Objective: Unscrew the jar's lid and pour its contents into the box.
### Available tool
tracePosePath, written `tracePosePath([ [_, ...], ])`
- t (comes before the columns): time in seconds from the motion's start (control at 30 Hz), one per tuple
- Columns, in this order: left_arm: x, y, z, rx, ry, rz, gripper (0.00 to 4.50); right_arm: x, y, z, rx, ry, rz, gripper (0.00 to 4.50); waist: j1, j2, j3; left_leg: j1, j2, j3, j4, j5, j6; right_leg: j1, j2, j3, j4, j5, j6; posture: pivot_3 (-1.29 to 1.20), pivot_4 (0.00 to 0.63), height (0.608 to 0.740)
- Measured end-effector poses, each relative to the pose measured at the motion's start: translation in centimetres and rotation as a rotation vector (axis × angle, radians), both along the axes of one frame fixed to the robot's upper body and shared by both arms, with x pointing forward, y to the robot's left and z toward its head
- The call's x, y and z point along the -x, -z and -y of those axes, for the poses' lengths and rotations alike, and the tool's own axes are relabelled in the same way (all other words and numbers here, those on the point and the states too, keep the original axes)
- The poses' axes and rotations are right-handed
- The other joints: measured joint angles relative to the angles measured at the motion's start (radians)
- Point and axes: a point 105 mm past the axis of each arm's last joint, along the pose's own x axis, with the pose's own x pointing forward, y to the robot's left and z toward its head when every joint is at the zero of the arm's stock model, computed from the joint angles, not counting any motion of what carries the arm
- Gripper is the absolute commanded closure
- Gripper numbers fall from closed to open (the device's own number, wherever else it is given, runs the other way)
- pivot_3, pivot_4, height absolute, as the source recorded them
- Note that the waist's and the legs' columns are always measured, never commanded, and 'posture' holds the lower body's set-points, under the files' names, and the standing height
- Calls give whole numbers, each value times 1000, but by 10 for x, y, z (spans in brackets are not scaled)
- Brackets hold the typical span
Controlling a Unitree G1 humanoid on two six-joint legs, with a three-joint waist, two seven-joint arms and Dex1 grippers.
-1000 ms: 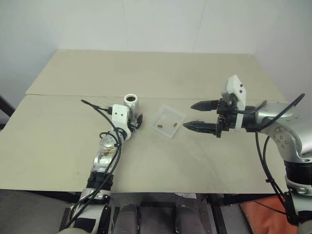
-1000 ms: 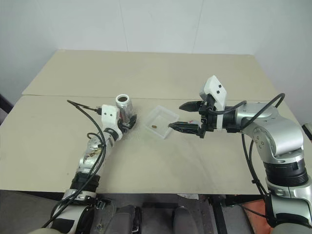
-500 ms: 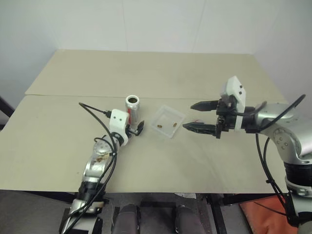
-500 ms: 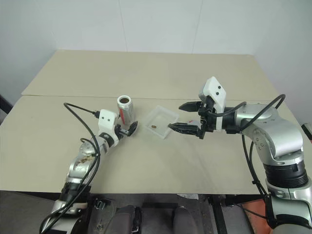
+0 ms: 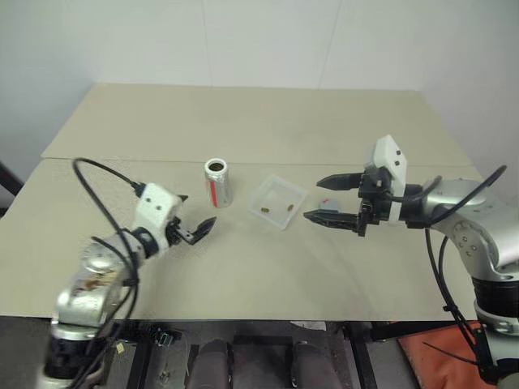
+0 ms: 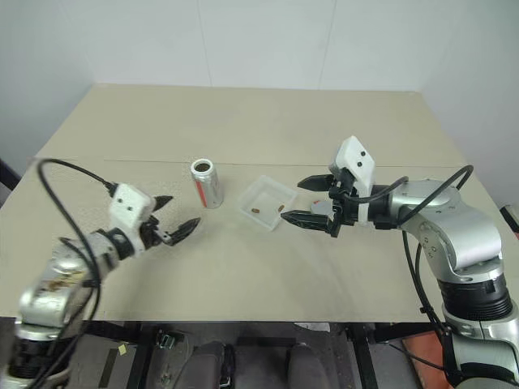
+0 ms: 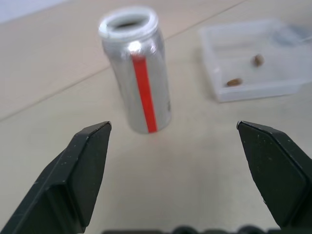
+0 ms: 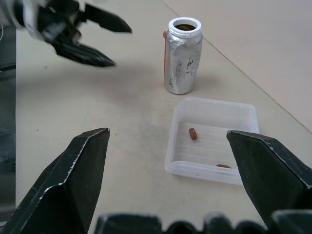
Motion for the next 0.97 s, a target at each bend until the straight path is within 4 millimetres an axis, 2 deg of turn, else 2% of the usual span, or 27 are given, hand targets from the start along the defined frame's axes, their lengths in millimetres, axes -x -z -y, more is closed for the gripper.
tracePosePath([
  [0.17, 16, -56, -11, -53, 260, 62, 16, 2, -2, 3, 12, -20, 8, 0, 1, 0, 0, 1, 0, 4, 0, 0, 0, 1, 0, -1, -1, 0, 0, 0, 150, 740],
  [0.23, 27, -69, -11, -81, 376, 62, 16, 2, -2, 5, 17, -25, 12, 0, -2, 0, 0, 1, 0, 6, -1, 0, 0, 1, 0, 0, -3, 0, 0, 0, 150, 740],
  [0.4, 45, -74, -9, -126, 553, 29, 16, 0, -1, 14, 37, -15, 2, 0, -5, 0, 0, 0, 1, 7, -3, 0, 0, 0, 0, 0, -4, -1, -1, 0, 150, 740],
  [0.6, 46, -73, -7, -92, 563, 40, 16, 4, 1, 22, 62, -1, -2, 0, -4, 0, 0, 0, 1, 8, -3, 0, 0, 0, 0, 0, -4, -1, 0, 0, 150, 740],
  [0.97, 49, -71, -3, -48, 564, 31, 16, 12, 3, 19, 55, -5, 0, 0, -4, 0, 0, 0, 1, 8, -3, 0, 0, 0, 0, 0, -4, -1, -1, 0, 150, 740],
])
